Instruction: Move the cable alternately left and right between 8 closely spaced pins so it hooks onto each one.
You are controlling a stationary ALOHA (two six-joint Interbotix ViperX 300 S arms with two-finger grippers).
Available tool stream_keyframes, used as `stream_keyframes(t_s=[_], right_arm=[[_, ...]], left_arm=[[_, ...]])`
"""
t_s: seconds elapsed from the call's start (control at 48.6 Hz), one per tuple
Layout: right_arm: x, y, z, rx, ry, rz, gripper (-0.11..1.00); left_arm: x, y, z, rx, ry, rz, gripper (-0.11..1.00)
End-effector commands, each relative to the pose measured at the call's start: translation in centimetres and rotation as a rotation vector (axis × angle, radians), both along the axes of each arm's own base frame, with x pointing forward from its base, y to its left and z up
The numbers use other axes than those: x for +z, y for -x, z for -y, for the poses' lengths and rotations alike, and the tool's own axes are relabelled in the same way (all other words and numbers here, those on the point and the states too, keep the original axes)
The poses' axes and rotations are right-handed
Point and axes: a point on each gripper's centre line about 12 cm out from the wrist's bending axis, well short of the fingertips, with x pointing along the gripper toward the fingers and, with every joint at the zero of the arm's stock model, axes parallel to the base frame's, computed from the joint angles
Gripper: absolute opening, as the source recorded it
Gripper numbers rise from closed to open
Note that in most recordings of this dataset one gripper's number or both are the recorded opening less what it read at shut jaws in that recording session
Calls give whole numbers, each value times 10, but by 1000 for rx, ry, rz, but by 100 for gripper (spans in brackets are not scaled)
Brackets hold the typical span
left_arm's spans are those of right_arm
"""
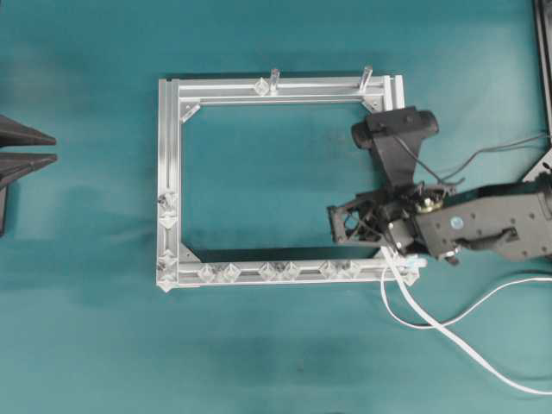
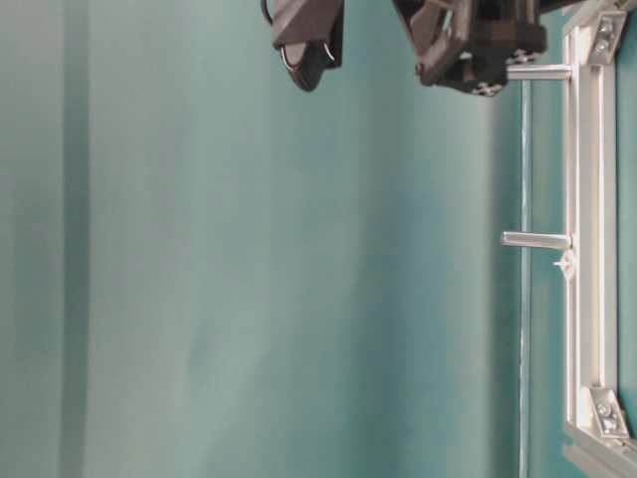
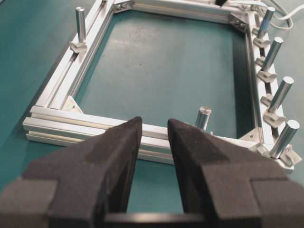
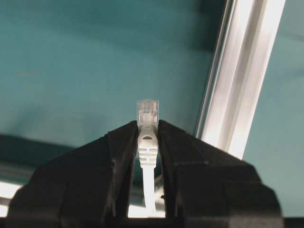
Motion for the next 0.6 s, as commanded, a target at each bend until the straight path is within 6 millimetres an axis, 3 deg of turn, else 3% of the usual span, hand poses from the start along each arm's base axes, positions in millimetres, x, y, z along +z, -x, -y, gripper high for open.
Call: stream_keyframes(t_s=[0.0, 0.329, 0.576], right_arm=[[11, -2, 9, -3, 0, 30, 19], [10, -20, 23, -3, -31, 123, 19], [7, -42, 23, 3, -34, 144, 19]], left_arm=[[4, -1, -1, 6, -9, 9, 34], [4, -1, -1, 4, -9, 9, 34], [4, -1, -1, 5, -6, 10, 34]])
